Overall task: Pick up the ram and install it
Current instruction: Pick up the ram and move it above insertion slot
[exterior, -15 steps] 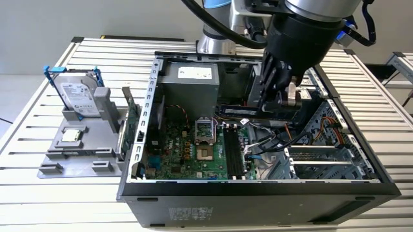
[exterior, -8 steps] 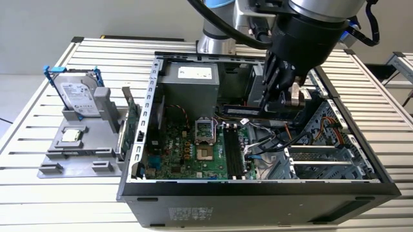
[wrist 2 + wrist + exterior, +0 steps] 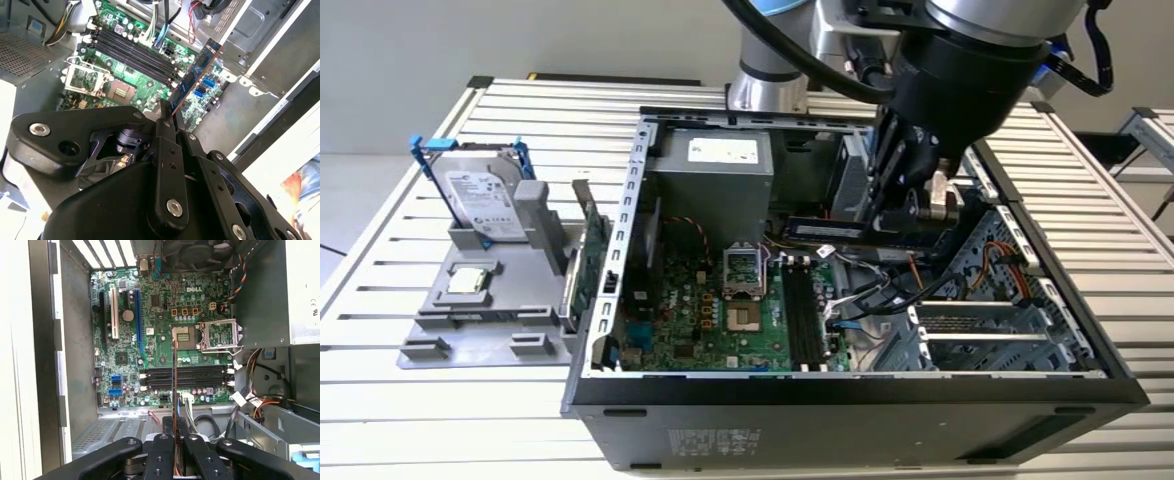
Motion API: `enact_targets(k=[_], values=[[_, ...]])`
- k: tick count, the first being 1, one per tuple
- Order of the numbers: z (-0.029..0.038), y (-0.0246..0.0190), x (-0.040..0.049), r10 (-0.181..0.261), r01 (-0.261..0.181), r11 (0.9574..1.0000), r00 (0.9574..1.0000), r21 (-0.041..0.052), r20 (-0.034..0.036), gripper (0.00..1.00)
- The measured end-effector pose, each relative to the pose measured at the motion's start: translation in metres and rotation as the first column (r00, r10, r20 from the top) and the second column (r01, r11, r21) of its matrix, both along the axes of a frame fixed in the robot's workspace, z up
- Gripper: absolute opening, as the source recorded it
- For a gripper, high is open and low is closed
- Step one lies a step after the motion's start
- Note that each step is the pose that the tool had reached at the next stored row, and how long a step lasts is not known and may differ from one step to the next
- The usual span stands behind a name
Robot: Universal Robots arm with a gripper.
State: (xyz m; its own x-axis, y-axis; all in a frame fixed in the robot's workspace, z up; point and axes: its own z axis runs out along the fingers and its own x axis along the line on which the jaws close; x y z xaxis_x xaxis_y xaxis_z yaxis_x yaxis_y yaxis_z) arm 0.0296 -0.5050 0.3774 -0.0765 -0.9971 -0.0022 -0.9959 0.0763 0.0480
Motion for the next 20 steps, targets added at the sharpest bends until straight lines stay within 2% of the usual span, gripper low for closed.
enact_targets(k=[4,9,20], values=[[0.0,0.0,0.0015,0.0,0.0,1.0,1.0,0.0001,-0.0001,0.0],[0.0,0.0,-0.0015,0.0,0.0,1.0,1.0,0.0003,0.0,0.0],[0.0,0.0,-0.0019,-0.002,0.002,1.0,1.0,0.0002,0.0,0.0]])
